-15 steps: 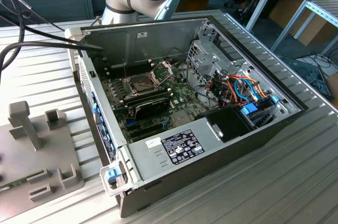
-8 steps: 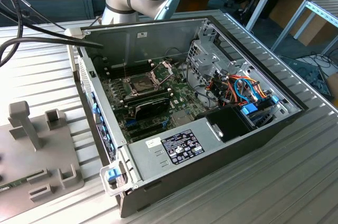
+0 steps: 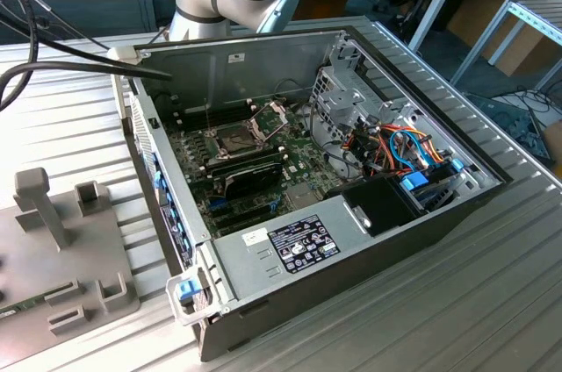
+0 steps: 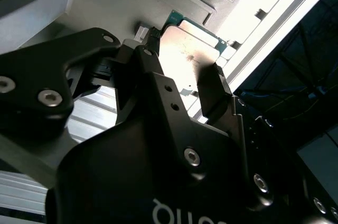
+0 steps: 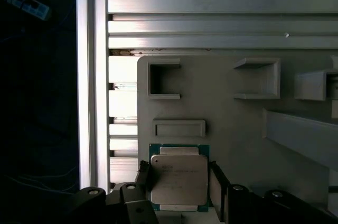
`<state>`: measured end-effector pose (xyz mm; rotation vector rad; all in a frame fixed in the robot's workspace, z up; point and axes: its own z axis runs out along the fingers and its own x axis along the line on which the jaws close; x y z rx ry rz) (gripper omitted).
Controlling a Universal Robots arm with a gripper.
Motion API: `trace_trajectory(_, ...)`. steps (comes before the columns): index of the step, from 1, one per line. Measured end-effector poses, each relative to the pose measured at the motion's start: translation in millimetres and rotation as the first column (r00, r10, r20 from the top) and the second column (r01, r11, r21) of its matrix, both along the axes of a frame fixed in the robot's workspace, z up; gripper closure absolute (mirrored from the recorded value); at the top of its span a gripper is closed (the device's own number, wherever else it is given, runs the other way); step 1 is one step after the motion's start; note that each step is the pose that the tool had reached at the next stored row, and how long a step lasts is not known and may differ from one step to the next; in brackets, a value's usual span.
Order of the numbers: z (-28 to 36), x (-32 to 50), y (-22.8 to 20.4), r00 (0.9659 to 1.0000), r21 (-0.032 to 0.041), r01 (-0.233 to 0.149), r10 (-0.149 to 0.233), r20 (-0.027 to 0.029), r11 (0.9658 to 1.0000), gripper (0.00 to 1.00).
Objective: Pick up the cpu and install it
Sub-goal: 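Pick up the cpu and move it towards the insertion slot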
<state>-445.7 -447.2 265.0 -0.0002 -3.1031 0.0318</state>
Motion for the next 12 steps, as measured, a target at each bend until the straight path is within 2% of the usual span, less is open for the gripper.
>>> trace_trajectory(2, 0.1, 0.0, 0.0, 1.0000, 0.0000, 0.000, 0.000, 0.0000, 1.0000, 0.46)
trace_trajectory(3, 8.5, 0.0, 0.0, 1.0000, -0.0010, 0.000, 0.000, 0.0000, 1.0000, 0.46)
trace_trajectory(4, 22.8, 0.0, 0.0, 1.0000, -0.0035, 0.000, 0.000, -0.0001, 1.0000, 0.46)
trace_trajectory(5, 26.1, 0.0, 0.0, 1.0000, -0.0035, 0.000, 0.000, 0.0002, 1.0000, 0.46)
trace_trajectory(8, 26.5, -0.1, -0.1, 1.0000, -0.0038, 0.000, 0.000, 0.0002, 1.0000, 0.46)
trace_trajectory(12, 26.4, -0.7, 0.0, 1.0000, -0.0036, 0.000, 0.000, 0.0029, 1.0000, 0.46)
